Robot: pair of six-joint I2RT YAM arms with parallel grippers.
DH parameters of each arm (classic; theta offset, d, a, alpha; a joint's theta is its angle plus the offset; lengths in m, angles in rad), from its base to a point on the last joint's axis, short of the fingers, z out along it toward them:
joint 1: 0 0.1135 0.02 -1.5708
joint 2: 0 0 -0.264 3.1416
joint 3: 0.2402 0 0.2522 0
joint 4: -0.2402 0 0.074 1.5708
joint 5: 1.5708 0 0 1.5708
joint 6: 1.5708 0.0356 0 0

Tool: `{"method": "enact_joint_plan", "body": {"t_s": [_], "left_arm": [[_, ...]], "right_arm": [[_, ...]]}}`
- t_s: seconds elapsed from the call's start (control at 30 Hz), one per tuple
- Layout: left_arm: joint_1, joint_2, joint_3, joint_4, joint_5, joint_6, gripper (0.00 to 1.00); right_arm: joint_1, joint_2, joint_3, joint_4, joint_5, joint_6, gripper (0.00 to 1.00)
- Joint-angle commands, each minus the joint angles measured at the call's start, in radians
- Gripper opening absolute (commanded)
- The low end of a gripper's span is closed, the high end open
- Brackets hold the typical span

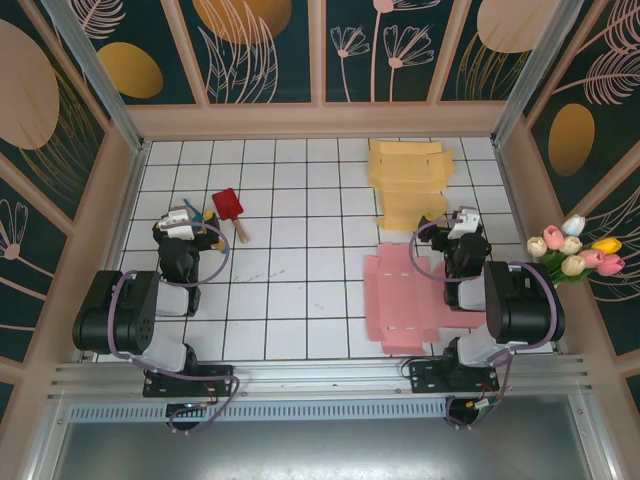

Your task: Fold the paper box

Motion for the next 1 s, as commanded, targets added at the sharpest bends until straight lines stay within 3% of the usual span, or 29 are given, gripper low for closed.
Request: {"method": "enact_joint_plan", "body": {"t_s": [0.0, 0.97], "left_arm": [[-0.001, -0.007, -0.005, 0.018, 0.017, 0.012, 0.99], [-0.002, -0.006, -0.002, 0.014, 0.027, 0.015, 0.99]], "right_arm": [[0.006, 0.000, 0.011, 0.023, 0.010, -0.019, 0.99], [-0.006, 0.002, 0.015, 0.018, -0.014, -0.011, 0.99]]}}
